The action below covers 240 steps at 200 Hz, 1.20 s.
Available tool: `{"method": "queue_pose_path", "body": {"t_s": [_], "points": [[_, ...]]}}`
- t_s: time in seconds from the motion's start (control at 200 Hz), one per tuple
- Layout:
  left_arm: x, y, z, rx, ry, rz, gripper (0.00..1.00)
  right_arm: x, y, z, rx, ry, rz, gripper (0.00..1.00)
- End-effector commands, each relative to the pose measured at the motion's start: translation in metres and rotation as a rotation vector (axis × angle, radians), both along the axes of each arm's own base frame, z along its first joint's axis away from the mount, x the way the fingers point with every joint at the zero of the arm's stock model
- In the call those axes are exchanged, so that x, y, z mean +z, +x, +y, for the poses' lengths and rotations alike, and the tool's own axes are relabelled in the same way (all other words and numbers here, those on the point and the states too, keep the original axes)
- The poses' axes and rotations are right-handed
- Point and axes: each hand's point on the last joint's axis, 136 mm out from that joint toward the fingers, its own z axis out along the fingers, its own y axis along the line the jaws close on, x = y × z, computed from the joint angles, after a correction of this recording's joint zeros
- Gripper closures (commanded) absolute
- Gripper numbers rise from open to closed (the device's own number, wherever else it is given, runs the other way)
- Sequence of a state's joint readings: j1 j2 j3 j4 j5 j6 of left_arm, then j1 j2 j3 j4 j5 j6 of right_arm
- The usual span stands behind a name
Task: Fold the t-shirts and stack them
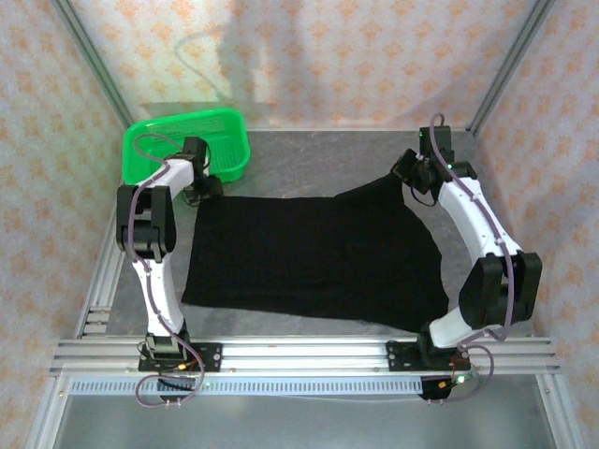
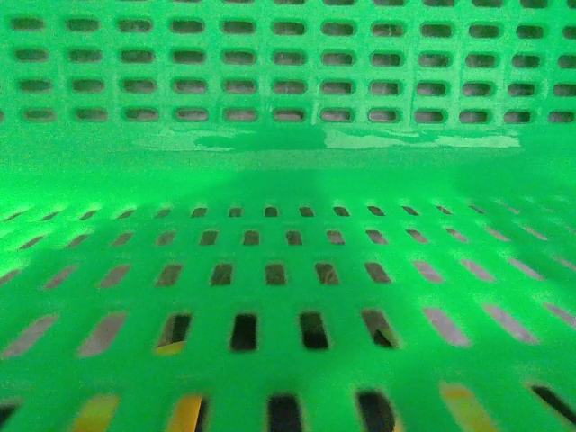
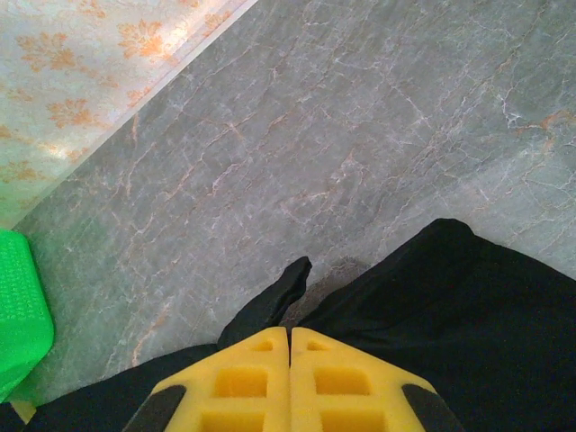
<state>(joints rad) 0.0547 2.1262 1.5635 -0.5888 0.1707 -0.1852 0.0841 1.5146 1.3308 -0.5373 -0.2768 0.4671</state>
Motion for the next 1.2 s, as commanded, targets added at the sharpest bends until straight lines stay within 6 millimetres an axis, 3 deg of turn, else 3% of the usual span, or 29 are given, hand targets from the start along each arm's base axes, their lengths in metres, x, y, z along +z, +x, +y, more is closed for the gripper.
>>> {"method": "queue_pose_path", "body": {"t_s": [0.0,0.24,0.405,0.52,0.821,0.896,0.971,1.196], "points": [[0.003,0.006,0.013,0.017,0.039,-0.009,0.47,0.01,-0.003,-0.006,-0.027,-0.007,-0.032,1.0],[-0.011,-0.009,0.025,0.006,0.136,0.122,0.49,0.009,0.0,-0.005,-0.028,-0.001,-0.034,1.0],[-0.037,-0.025,0.02,-0.006,0.132,0.205,0.49,0.013,0.002,-0.004,-0.022,0.005,-0.041,1.0],[-0.038,-0.024,0.015,-0.02,0.105,0.193,0.49,0.014,0.002,-0.004,-0.019,-0.003,-0.04,1.0],[-0.043,-0.031,0.001,-0.048,0.045,0.244,0.91,0.017,0.005,-0.004,-0.024,0.006,-0.047,1.0],[-0.037,-0.03,0.001,-0.049,0.041,0.231,1.0,0.018,0.006,-0.004,-0.024,0.006,-0.049,1.0],[-0.025,-0.027,0.002,-0.034,0.028,0.202,1.0,0.018,0.006,-0.005,-0.032,-0.002,-0.052,1.0],[0.045,-0.017,0.007,-0.019,0.013,0.065,1.0,0.03,0.008,-0.014,-0.051,-0.052,-0.083,1.0]]}}
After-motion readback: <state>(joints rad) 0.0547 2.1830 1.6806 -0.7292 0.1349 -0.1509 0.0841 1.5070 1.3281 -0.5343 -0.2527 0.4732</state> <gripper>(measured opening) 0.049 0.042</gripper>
